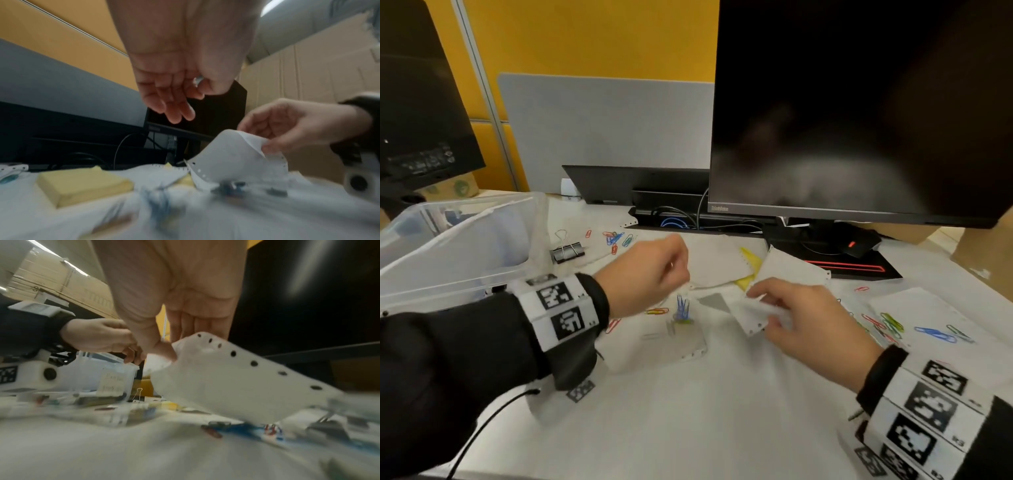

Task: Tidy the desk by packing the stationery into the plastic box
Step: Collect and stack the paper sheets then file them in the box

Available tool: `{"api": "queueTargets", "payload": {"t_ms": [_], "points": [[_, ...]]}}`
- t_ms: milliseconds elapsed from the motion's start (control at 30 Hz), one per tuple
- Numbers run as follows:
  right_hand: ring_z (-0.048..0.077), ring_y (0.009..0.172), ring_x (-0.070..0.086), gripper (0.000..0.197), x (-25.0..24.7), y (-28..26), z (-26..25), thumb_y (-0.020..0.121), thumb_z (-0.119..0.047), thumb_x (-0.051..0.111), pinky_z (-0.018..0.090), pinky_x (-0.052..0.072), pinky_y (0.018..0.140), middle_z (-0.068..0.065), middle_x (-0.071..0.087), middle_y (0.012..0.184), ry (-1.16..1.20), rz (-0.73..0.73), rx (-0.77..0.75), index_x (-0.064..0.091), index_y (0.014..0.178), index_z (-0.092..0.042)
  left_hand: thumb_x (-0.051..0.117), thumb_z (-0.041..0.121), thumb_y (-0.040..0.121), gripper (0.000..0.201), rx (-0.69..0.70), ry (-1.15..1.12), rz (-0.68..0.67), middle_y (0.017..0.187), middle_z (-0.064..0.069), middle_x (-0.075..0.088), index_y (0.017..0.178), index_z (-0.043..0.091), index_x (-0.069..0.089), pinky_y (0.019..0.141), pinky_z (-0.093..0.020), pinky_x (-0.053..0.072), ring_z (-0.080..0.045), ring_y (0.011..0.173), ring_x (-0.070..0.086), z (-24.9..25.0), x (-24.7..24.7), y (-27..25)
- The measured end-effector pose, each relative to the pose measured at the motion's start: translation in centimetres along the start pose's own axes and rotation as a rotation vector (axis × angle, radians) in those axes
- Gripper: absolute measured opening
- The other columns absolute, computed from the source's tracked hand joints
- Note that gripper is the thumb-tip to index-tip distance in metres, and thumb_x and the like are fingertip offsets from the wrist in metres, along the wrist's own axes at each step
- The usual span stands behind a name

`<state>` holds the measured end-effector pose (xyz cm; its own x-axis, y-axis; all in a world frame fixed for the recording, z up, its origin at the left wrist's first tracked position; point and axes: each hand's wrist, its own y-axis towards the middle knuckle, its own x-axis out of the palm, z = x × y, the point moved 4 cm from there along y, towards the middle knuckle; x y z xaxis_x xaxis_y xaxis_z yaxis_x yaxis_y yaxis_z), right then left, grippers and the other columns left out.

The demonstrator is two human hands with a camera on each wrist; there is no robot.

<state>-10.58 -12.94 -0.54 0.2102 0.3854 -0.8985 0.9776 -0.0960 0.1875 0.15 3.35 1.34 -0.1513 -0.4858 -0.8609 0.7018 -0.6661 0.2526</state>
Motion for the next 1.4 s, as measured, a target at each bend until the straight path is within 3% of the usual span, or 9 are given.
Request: {"api": "queueTargets", "payload": {"t_ms": [133, 200, 300, 533, 700, 900, 1033, 1200, 1400], "points": [[0.014, 0.091, 0.059, 0.038, -2.1, 0.3, 0.4, 0.081, -0.010, 0.058, 0.024, 0.049, 0.079, -0.009, 0.064, 0.095, 0.095, 0.164, 0.010, 0.057, 0.113, -0.030, 0.054, 0.035, 0.090, 0.016, 0.034, 0.017, -0.216, 0.091, 0.008, 0.064, 0.096, 0.021, 0.059, 0.067, -0.012, 0.045, -0.009, 0.082, 0.059, 0.1, 0.1, 0.4], [0.012, 0.086, 0.057, 0.038, -2.8, 0.4, 1.1, 0.080, -0.007, 0.058, 0.007, 0.043, 0.067, -0.009, 0.062, 0.090, 0.159, 0.256, 0.028, 0.055, 0.114, -0.026, 0.065, 0.047, 0.079, 0.034, 0.089, 0.185, -0.397, 0.099, 0.008, 0.063, 0.102, 0.022, 0.064, 0.075, -0.015, 0.045, -0.008, 0.086, 0.056, -0.4, 2.2, -0.7], [0.006, 0.083, 0.054, 0.042, -3.0, 0.5, 2.1, 0.083, -0.009, 0.058, 0.005, 0.039, 0.054, -0.008, 0.061, 0.093, 0.242, 0.322, 0.093, 0.047, 0.120, -0.026, 0.066, 0.053, 0.075, 0.050, 0.109, 0.415, -0.535, 0.115, 0.006, 0.055, 0.114, 0.023, 0.058, 0.089, -0.023, 0.043, -0.012, 0.101, 0.052, -1.8, 5.1, -2.3], [0.002, 0.075, 0.053, 0.045, -1.4, 0.7, 2.3, 0.086, -0.006, 0.056, 0.007, 0.041, 0.054, -0.017, 0.051, 0.086, 0.345, 0.316, 0.098, 0.038, 0.122, -0.025, 0.055, 0.030, 0.082, 0.020, 0.122, 0.429, -0.425, 0.107, 0.004, 0.057, 0.095, 0.017, 0.062, 0.083, -0.031, 0.047, -0.019, 0.100, 0.055, -2.3, 6.3, -1.8], [-0.004, 0.072, 0.050, 0.043, -0.7, 1.2, 2.0, 0.088, -0.007, 0.052, 0.007, 0.039, 0.059, -0.015, 0.049, 0.093, 0.328, 0.310, 0.049, 0.034, 0.121, -0.029, 0.055, 0.022, 0.078, 0.010, 0.136, 0.418, -0.419, 0.096, 0.007, 0.055, 0.084, 0.018, 0.061, 0.070, -0.023, 0.041, -0.016, 0.091, 0.055, -1.6, 6.9, -1.4], [0.016, 0.081, 0.058, 0.028, -0.6, 0.9, 1.7, 0.091, -0.005, 0.046, 0.021, 0.050, 0.066, -0.007, 0.053, 0.098, 0.284, 0.369, -0.037, 0.039, 0.099, -0.031, 0.048, 0.025, 0.084, 0.017, 0.136, 0.556, -0.439, 0.110, -0.001, 0.053, 0.094, 0.013, 0.055, 0.060, -0.024, 0.028, -0.016, 0.080, 0.041, -1.0, 7.2, -1.2], [0.008, 0.084, 0.048, 0.025, 0.1, 1.1, 2.1, 0.091, -0.003, 0.042, 0.005, 0.037, 0.068, -0.010, 0.050, 0.098, 0.213, 0.418, -0.068, 0.056, 0.091, -0.023, 0.047, 0.025, 0.088, 0.012, 0.110, 0.413, -0.266, 0.103, 0.003, 0.054, 0.096, 0.018, 0.051, 0.066, -0.022, 0.031, -0.013, 0.081, 0.043, -0.8, 5.8, -0.3], [0.000, 0.097, 0.039, 0.031, 0.4, 1.3, 2.8, 0.092, -0.008, 0.045, 0.003, 0.037, 0.074, -0.014, 0.042, 0.116, 0.174, 0.386, 0.012, 0.057, 0.116, -0.022, 0.059, 0.048, 0.080, 0.033, 0.102, 0.370, -0.414, 0.106, 0.011, 0.054, 0.106, 0.027, 0.060, 0.081, -0.022, 0.043, -0.009, 0.097, 0.052, -1.6, 6.3, -0.8], [-0.005, 0.106, 0.033, 0.049, 0.7, 1.4, 2.7, 0.089, -0.009, 0.051, 0.005, 0.033, 0.086, -0.009, 0.035, 0.140, 0.223, 0.357, 0.018, 0.043, 0.135, -0.024, 0.058, 0.022, 0.079, 0.022, 0.080, 0.371, -0.402, 0.102, -0.001, 0.065, 0.096, 0.015, 0.069, 0.065, -0.015, 0.037, -0.012, 0.083, 0.050, -1.6, 6.8, -0.3]]}}
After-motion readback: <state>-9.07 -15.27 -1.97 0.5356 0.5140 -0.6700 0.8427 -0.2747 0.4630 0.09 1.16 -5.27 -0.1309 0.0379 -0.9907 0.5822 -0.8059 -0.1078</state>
